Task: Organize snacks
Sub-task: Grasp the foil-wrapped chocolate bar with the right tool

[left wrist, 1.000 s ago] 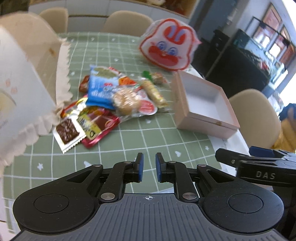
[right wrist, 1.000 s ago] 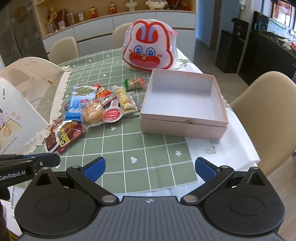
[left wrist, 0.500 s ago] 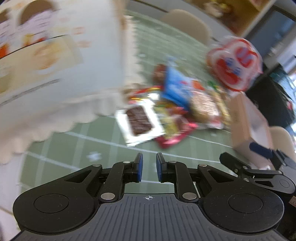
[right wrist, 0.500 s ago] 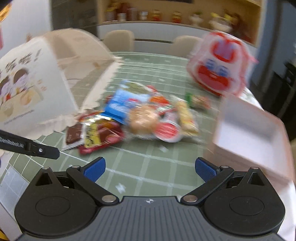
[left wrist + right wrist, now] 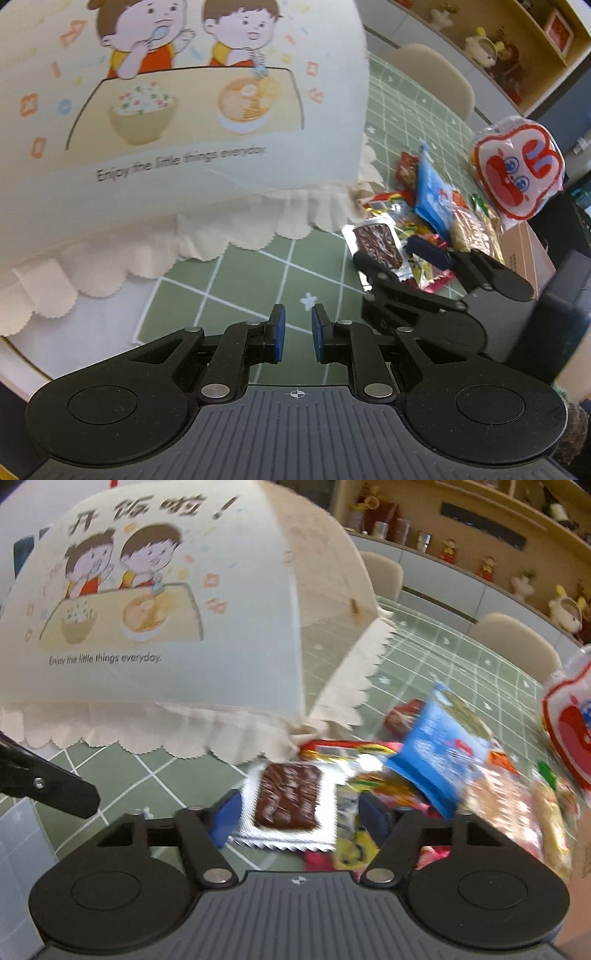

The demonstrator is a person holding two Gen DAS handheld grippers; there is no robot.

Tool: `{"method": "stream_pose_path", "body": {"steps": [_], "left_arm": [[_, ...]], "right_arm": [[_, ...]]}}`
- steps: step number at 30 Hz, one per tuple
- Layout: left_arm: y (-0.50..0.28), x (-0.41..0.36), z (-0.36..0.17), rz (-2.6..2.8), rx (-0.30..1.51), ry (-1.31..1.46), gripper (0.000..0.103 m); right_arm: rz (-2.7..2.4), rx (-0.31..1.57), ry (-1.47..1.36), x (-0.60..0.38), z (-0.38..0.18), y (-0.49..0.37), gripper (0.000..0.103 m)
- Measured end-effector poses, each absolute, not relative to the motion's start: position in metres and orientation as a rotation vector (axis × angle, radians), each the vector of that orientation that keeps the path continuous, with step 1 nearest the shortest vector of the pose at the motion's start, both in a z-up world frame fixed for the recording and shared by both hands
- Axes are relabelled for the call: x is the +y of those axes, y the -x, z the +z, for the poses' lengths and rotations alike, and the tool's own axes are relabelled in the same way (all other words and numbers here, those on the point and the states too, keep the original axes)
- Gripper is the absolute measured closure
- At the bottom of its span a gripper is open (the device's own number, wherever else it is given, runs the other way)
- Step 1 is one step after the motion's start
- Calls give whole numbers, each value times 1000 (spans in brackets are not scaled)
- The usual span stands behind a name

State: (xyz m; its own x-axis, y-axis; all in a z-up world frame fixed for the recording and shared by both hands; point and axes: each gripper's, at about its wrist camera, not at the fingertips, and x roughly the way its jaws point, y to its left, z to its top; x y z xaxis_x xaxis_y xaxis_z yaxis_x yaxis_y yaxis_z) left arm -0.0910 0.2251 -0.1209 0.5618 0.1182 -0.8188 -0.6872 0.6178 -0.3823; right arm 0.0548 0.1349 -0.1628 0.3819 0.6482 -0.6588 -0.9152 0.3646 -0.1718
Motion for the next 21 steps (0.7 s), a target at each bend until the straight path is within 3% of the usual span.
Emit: {"method": "stream_pose_path", "body": {"steps": [2, 4, 12, 21], "left_arm": [[91, 225, -122, 535, 849, 770, 85], [88, 224, -123, 520, 846, 766, 85], [42, 202, -125, 386, 856, 714, 85], [-58, 163, -100, 202, 804, 571, 85]], "right_arm": [[1079, 533, 578, 138, -164, -55, 51], [1078, 544, 589, 137, -161, -56, 65], [918, 670, 493, 42, -139, -72, 65], [560, 792, 415, -91, -153, -105, 65]]}}
